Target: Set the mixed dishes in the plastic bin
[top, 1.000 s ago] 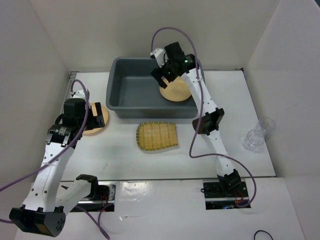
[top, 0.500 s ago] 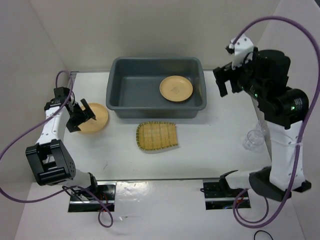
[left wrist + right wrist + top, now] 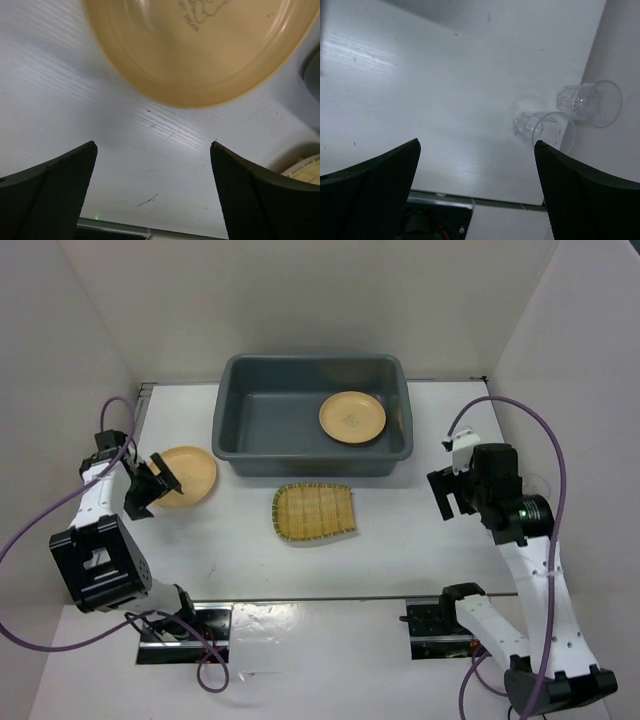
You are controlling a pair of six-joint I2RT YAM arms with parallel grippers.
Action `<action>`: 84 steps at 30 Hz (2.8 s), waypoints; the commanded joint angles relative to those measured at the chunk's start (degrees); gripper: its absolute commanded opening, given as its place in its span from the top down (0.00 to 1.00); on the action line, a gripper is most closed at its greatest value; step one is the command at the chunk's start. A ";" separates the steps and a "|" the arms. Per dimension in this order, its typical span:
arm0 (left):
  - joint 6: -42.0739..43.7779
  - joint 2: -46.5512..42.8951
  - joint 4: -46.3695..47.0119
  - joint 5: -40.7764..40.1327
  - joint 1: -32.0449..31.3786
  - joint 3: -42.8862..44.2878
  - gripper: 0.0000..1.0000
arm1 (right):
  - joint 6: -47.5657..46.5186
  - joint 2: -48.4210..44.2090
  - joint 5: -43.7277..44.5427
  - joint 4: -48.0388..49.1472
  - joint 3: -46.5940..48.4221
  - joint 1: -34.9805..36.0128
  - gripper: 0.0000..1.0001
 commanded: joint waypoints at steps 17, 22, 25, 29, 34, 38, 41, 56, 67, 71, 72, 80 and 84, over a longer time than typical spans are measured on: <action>-15.39 9.98 4.05 -5.92 7.32 0.95 0.00 | 4.50 -14.50 14.13 30.60 -15.26 -4.19 0.01; -16.27 15.26 1.24 -11.91 7.32 5.27 0.00 | 3.89 -17.41 13.51 34.04 -19.94 -4.19 0.01; -16.27 16.49 1.24 -12.43 6.79 5.89 0.00 | 4.67 -16.11 15.88 34.74 -21.17 -2.96 0.01; -16.89 20.17 2.03 -12.53 4.60 5.89 0.00 | 4.68 -15.57 16.77 34.74 -21.17 -2.43 0.01; -15.83 23.08 3.69 -12.00 3.54 4.58 0.17 | 4.68 -15.57 17.29 35.27 -21.17 -1.21 0.01; -15.22 23.09 3.70 -14.97 3.54 3.52 0.82 | 4.68 -16.71 17.29 35.27 -21.70 -0.68 0.01; -15.22 21.42 1.68 -16.38 3.54 5.18 1.00 | 4.68 -16.71 17.29 35.27 -21.70 -0.67 0.01; -34.81 1.94 -8.71 -11.03 3.01 31.47 1.00 | 4.68 -16.71 17.29 35.27 -21.70 0.47 0.01; -38.60 12.76 -5.96 -0.14 -9.54 51.30 1.00 | 4.68 -16.71 17.29 35.27 -21.70 1.00 0.01; -35.28 25.87 -13.23 1.18 -19.47 71.58 1.00 | 4.68 -16.71 17.29 35.79 -21.70 1.00 0.01; -34.39 34.51 -16.05 1.97 -23.23 85.21 1.00 | 4.68 -16.71 17.29 35.80 -22.22 1.00 0.01; -31.74 56.03 -30.49 1.72 -37.85 110.13 1.00 | 4.68 -17.23 17.82 35.80 -22.22 1.52 0.01; -31.74 64.28 -31.81 1.19 -42.60 116.18 1.00 | 5.20 -17.24 17.82 35.80 -22.22 1.52 0.01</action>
